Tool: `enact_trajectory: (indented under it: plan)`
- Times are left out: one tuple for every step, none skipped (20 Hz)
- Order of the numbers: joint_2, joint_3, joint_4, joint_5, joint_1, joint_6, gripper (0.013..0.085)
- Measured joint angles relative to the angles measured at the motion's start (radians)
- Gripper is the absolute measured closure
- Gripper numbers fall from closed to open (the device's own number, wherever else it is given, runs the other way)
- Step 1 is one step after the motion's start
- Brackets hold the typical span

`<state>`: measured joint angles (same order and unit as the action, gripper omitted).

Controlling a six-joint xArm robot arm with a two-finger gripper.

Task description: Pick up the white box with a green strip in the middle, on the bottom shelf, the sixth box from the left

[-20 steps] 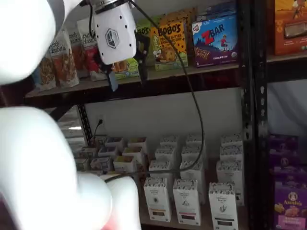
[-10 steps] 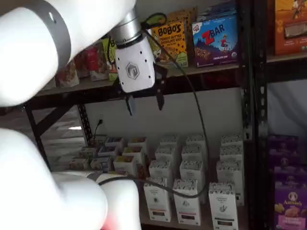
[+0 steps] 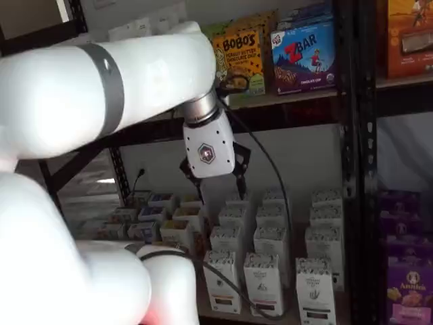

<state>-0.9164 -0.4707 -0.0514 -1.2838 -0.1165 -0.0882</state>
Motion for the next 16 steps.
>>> enact_trajectory:
  plan:
    - [0.011,0.015,0.001,0.02,0.0,0.001,0.013]
    - [0.025,0.038,0.0,0.053,0.001,0.003,0.013]
    - [0.033,0.055,0.0,0.078,0.001,0.005,0.013]
    - [0.041,0.081,0.0,0.12,0.001,0.007,0.013]
    - [0.049,0.107,0.0,0.168,0.0,0.009,0.013]
    - [0.061,0.133,-0.004,0.217,-0.001,0.012,0.013]
    - [0.074,0.148,-0.008,0.251,-0.003,0.014,0.013]
    - [0.09,0.159,-0.01,0.279,-0.005,0.015,0.013]
    - [0.117,0.17,-0.011,0.312,-0.009,0.013,0.013]
    - [0.145,0.179,-0.007,0.347,-0.015,0.006,0.013]
    - [0.166,0.186,-0.003,0.376,-0.02,0.0,0.013]
    - [0.196,0.196,0.004,0.418,-0.027,-0.01,0.013]
    - [0.218,0.2,0.009,0.447,-0.032,-0.017,0.013]
    - [0.258,0.202,0.018,0.483,-0.039,-0.03,0.013]
    - [0.287,0.199,0.021,0.501,-0.044,-0.036,0.013]
    - [0.332,0.191,0.024,0.521,-0.049,-0.044,0.013]
